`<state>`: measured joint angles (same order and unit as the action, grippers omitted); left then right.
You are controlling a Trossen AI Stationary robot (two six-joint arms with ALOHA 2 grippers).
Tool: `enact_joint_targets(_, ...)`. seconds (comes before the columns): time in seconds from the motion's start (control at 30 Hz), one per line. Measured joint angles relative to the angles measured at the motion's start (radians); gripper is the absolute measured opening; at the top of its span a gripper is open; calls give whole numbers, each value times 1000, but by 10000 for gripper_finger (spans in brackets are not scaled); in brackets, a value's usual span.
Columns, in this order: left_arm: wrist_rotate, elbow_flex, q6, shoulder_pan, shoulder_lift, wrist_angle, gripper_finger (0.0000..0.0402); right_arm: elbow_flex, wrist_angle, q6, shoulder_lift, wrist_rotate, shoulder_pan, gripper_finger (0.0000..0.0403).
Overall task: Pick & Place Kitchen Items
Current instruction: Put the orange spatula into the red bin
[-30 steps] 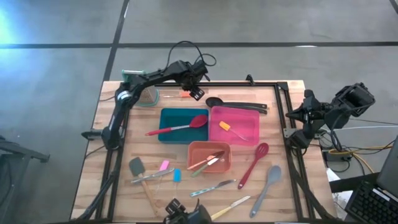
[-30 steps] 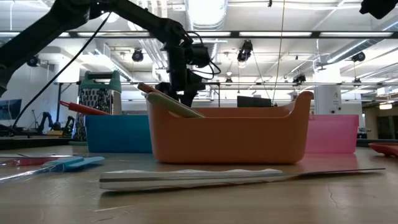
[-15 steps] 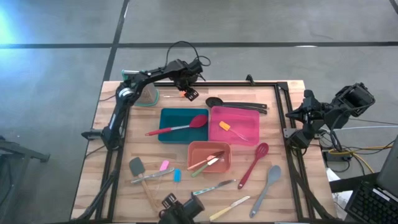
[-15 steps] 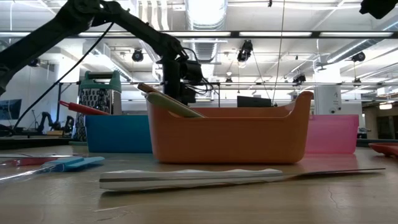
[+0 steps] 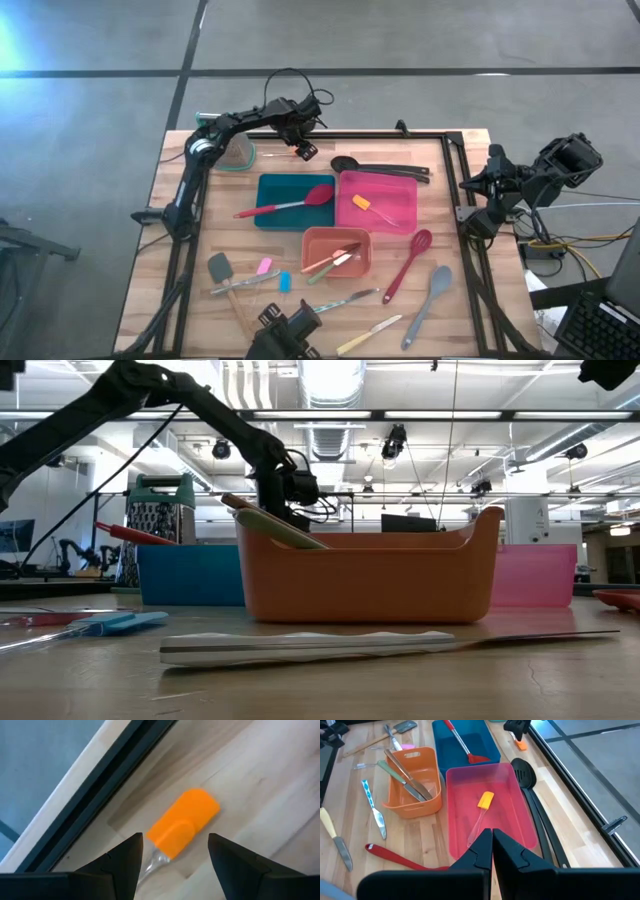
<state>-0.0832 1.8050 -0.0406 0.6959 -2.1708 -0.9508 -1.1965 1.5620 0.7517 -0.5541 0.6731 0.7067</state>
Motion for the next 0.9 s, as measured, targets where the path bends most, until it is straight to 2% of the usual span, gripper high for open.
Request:
enact_joint_targets(0.1,48,-7,-10,7,0,35,229,0,0,0,0,0,0,8)
enact_joint_targets(0.33,62,-16,-13,5,-37,24,229,0,0,0,0,0,0,8)
enact_joint_targets(0.67,7,-12,-27,-2,-74,8,224,0,0,0,0,1,-1,8)
enact_joint_targets(0.77,0,-3,-21,-2,-76,9,196,0,0,0,0,1,-1,8)
enact_joint_targets(0.9,-12,3,-24,-4,-78,18,124,0,0,0,0,1,0,8)
